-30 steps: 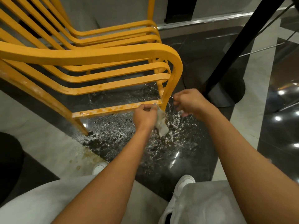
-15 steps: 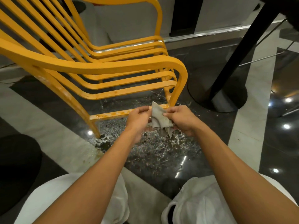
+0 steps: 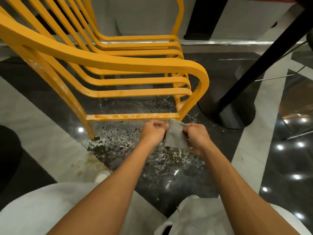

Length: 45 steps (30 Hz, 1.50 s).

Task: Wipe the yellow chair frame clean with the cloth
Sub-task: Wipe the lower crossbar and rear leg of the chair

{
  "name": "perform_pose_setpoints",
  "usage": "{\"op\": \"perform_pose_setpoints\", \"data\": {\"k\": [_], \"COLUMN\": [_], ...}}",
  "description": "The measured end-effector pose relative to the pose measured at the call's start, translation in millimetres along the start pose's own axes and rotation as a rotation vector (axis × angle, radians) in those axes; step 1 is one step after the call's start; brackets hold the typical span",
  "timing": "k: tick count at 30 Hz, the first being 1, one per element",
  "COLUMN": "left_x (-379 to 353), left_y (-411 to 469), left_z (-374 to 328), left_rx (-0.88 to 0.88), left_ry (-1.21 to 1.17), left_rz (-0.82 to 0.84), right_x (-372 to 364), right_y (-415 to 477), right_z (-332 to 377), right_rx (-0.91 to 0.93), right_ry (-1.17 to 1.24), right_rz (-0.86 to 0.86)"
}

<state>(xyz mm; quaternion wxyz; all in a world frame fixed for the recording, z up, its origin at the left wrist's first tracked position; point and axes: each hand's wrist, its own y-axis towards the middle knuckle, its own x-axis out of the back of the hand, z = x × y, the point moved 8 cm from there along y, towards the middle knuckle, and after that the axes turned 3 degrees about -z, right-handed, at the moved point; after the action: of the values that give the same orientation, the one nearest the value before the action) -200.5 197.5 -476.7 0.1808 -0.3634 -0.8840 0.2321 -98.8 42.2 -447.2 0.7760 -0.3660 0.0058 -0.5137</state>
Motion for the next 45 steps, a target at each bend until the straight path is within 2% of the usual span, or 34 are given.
{"op": "perform_pose_setpoints", "data": {"k": [4, 9, 12, 17, 21, 26, 31, 35, 39, 42, 45], "left_x": [-6.3, -25.4, -33.3, -54.8, -80.7, -109.4, -123.5, -119.4, -103.0, -83.3, -63.9], "left_y": [9.3, 18.6, 28.2, 38.7, 49.2, 56.1, 57.2, 52.6, 47.6, 36.6, 32.1], "left_z": [-7.4, -5.0, 4.8, 29.0, 38.8, 45.5, 44.2, 43.7, 56.0, 61.6, 37.9], "left_rx": [-0.1, -0.178, -0.134, 0.05, 0.209, 0.362, 0.417, 0.396, 0.352, 0.299, 0.044], "left_ry": [0.008, 0.061, -0.026, -0.204, -0.333, -0.568, -0.757, -0.82, -0.804, -0.622, -0.37], "left_rz": [-0.147, -0.183, -0.205, -0.168, -0.134, -0.106, -0.086, -0.106, -0.228, -0.352, -0.413], "right_x": [-8.1, 2.1, 4.8, -1.0, 1.7, 16.9, 18.5, 19.5, 7.3, -8.7, -12.0], "right_y": [10.4, 13.5, 18.7, 30.5, 46.3, 67.4, 82.4, 83.7, 76.3, 67.7, 66.7], "right_z": [0.2, 9.4, 10.1, 2.7, -8.7, -8.2, -12.1, -11.8, -9.3, -12.6, -12.3], "right_rx": [0.024, 0.314, 0.381, 0.319, 0.143, 0.074, 0.041, 0.096, 0.115, 0.083, 0.057], "right_ry": [0.068, -0.088, -0.137, -0.192, -0.158, -0.127, -0.043, -0.1, -0.156, -0.208, -0.184], "right_rz": [0.008, -0.17, -0.228, -0.14, -0.021, 0.022, 0.029, 0.041, 0.116, 0.219, 0.252]}}
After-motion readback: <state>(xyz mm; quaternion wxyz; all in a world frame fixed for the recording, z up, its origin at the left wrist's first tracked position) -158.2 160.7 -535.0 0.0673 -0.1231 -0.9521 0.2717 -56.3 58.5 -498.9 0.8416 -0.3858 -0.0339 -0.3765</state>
